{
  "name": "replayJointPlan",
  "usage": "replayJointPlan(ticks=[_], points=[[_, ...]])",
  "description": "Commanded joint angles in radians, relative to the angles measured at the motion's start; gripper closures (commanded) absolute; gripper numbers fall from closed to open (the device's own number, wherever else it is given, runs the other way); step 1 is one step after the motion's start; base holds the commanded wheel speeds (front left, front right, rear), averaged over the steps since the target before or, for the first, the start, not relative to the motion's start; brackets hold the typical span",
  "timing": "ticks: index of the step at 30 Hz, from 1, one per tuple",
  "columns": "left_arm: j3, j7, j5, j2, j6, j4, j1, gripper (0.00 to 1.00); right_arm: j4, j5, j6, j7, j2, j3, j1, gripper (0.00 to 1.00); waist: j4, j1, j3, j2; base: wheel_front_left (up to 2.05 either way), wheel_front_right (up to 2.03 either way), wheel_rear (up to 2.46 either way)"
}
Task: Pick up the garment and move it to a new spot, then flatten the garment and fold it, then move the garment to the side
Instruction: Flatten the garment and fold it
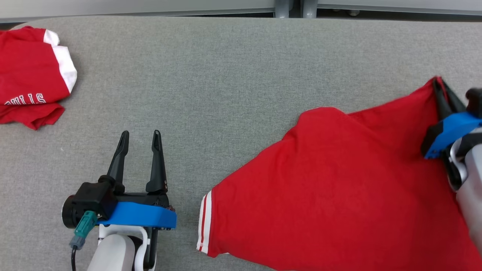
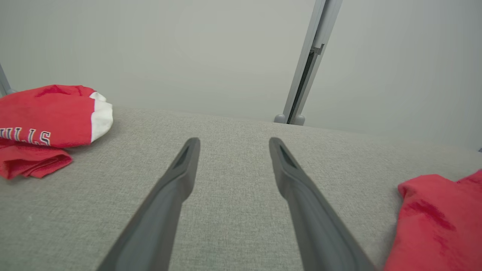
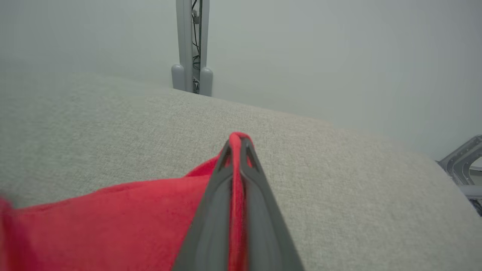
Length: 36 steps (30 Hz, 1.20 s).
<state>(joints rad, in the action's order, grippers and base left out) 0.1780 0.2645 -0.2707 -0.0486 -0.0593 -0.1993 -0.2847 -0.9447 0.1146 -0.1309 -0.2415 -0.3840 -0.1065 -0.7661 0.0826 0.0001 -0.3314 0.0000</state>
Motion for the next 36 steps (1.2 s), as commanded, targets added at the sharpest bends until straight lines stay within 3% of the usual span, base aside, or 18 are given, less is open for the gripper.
replayJointPlan(ticks=[1, 13, 19, 20, 21, 23, 24, 30, 36], points=[[-0.002, 0.0, 0.0, -0.004, 0.001, -0.003, 0.001, 0.0, 0.012, 0.01, 0.0, -0.011, -0.014, -0.003, -0.035, 1.0, -0.004, -0.0001, 0.004, 0.0, 0.0, 0.0, 0.0], [0.006, 0.0, 0.003, -0.004, 0.005, -0.003, 0.004, 0.0, 0.044, 0.023, 0.0, -0.021, -0.057, 0.024, -0.188, 1.0, 0.016, -0.0001, 0.008, 0.0, 0.0, 0.0, 0.0], [0.017, 0.0, -0.009, -0.003, -0.001, 0.0, 0.007, 0.0, -0.004, 0.005, 0.0, -0.005, -0.061, 0.017, -0.22, 1.0, 0.034, -0.0001, 0.001, 0.0, 0.0, 0.0, 0.0], [0.021, 0.0, -0.01, -0.003, -0.003, 0.001, 0.007, 0.0, -0.017, 0.006, 0.0, -0.004, -0.061, 0.016, -0.221, 0.95, 0.036, -0.0001, 0.0, 0.0, 0.0, 0.0, 0.0], [0.024, 0.0, -0.011, -0.004, -0.005, 0.001, 0.005, 0.0, -0.033, 0.009, 0.0, -0.004, -0.059, 0.016, -0.219, 0.64, 0.038, -0.0001, 0.0, 0.0, 0.0, 0.0, 0.0], [0.029, 0.0, -0.016, -0.004, -0.009, 0.001, 0.003, 0.0, -0.06, 0.015, 0.0, -0.006, -0.061, 0.02, -0.212, 0.64, 0.039, -0.0001, 0.0, 0.0, 0.0, 0.0, 0.0], [0.03, 0.0, -0.017, -0.003, -0.009, 0.001, 0.003, 0.0, -0.068, 0.016, 0.0, -0.009, -0.061, 0.022, -0.207, 0.0, 0.038, -0.0001, 0.001, 0.0, 0.0, 0.0, 0.0], [0.01, 0.0, 0.003, -0.004, -0.002, -0.006, 0.015, 0.0, -0.04, 0.012, 0.0, -0.023, -0.053, 0.06, -0.147, 0.0, 0.011, -0.0001, 0.031, 0.0, 0.0, 0.0, 0.0], [-0.007, 0.0, 0.022, -0.004, 0.009, -0.01, 0.032, 0.0, 0.221, -0.01, 0.0, -0.023, 0.001, 0.148, 0.025, 0.0, -0.027, -0.0001, 0.07, 0.0, 0.0, 0.0, 0.0]])
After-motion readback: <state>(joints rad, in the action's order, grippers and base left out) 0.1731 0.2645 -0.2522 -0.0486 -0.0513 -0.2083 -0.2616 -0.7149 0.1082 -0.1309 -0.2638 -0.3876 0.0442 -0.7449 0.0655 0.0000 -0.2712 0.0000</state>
